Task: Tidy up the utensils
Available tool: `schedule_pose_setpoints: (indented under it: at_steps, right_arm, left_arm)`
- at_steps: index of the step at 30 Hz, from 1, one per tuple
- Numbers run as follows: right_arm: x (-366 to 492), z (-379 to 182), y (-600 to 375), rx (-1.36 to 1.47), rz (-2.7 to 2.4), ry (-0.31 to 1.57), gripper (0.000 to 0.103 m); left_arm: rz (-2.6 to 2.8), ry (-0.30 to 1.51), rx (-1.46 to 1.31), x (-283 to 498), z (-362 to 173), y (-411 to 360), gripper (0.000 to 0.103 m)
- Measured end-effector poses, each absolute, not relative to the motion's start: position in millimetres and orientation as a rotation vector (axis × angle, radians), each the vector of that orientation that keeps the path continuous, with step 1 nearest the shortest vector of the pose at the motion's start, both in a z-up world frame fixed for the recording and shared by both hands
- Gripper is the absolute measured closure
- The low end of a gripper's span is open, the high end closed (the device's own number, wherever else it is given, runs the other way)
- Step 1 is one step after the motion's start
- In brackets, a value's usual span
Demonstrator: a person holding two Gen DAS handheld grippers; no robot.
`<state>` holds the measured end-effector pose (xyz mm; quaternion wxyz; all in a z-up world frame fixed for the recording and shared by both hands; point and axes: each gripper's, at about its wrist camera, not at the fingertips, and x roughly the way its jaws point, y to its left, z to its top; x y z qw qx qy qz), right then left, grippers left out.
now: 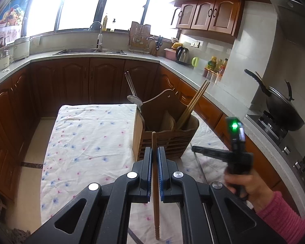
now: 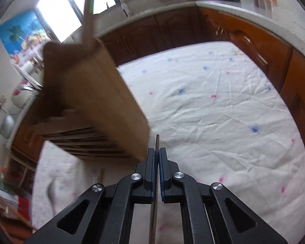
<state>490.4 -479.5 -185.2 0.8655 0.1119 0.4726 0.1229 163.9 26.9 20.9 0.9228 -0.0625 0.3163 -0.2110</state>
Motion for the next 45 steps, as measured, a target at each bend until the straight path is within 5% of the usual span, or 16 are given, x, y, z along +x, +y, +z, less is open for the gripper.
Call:
schedule_pose_setpoints:
  at_steps: [13, 27, 30, 34, 45]
  right_arm:
    - [432, -83, -479, 0.281, 0.379, 0.748, 0.1]
    - [412, -55, -487, 0.264, 0.389, 0.669, 0.103]
    - [424, -67, -494, 0.284, 0.362, 0.715, 0.102]
    - [448, -101, -515, 0.325, 0.235, 0.804, 0.086]
    - [538, -210, -521, 0.321, 0.019, 1.034, 0.086]
  left_arm:
    - [-0.44, 0.615, -0.119, 145, 32, 25, 0.099]
    - [-0.454, 0.589, -0.114, 135, 39, 24, 0.099]
    - [-0.454, 0.59, -0.113, 135, 38, 23, 0.099]
    - [-0.454, 0.591, -0.116, 138, 38, 24, 0.099]
    - [-0.459, 0.604, -0.116, 151, 36, 22, 0.099]
